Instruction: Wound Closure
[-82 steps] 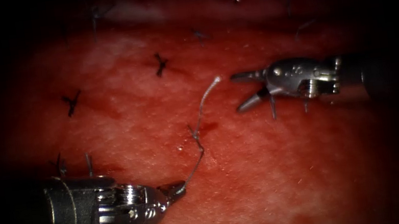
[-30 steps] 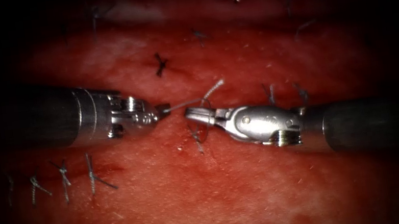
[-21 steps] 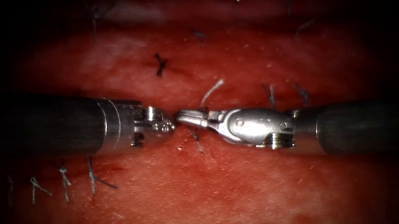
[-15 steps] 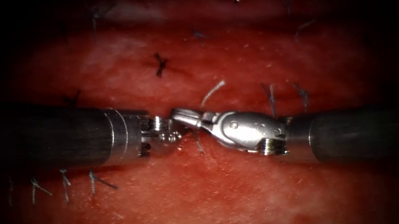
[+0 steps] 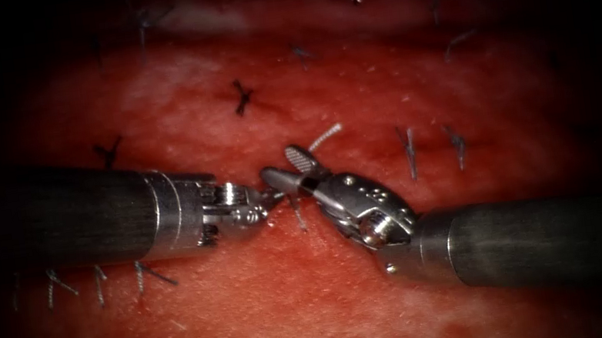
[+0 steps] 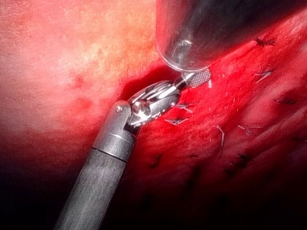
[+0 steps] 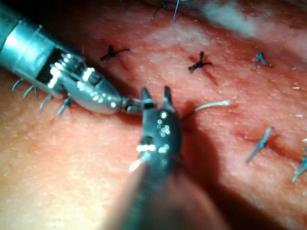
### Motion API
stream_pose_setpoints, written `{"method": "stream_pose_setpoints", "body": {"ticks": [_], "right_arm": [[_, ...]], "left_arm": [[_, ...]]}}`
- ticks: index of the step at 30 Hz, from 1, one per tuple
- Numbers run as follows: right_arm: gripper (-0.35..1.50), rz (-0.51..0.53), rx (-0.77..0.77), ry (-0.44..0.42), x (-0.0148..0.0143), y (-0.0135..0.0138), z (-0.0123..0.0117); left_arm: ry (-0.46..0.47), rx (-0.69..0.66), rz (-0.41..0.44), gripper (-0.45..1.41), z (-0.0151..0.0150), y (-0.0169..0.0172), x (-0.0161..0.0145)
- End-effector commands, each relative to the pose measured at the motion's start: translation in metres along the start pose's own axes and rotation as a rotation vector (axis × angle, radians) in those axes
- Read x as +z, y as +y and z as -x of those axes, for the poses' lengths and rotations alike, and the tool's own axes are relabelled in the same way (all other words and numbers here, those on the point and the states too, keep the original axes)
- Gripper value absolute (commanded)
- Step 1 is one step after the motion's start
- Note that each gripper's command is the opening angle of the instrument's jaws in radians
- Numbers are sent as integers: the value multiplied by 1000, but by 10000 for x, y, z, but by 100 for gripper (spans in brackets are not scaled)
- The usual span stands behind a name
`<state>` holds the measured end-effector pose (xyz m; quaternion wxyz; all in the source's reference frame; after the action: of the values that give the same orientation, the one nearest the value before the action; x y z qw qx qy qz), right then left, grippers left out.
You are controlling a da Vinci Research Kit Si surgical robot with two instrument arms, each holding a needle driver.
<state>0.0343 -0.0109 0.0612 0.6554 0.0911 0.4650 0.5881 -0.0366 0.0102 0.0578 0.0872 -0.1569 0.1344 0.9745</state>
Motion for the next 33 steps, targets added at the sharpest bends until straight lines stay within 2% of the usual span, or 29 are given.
{"method": "stream_pose_setpoints", "body": {"ticks": [1, 10, 16, 20, 22, 24, 27, 33], "right_arm": [[76, 19, 29, 7, 9, 4, 6], [69, 85, 150, 10, 12, 24, 14], [54, 110, 293, 8, 3, 35, 23], [54, 106, 359, 16, -2, 43, 36], [56, 93, 404, 24, -6, 52, 51], [54, 92, 408, 26, -5, 53, 53], [51, 66, 443, 20, 2, 60, 59], [47, 46, 462, 12, 30, 67, 49]], "left_arm": [[3, -1, 0, -45, -6, 1, 9], [7, -7, -1, -45, -12, -2, 19], [3, -14, -6, -45, -17, -9, 36], [4, -14, -1, -45, -19, -10, 40], [6, -20, 6, -45, -21, -10, 42], [5, -21, 6, -45, -22, -10, 42], [4, -21, 11, -45, -24, -10, 43], [4, -18, 18, -45, -24, -6, 44]]}}
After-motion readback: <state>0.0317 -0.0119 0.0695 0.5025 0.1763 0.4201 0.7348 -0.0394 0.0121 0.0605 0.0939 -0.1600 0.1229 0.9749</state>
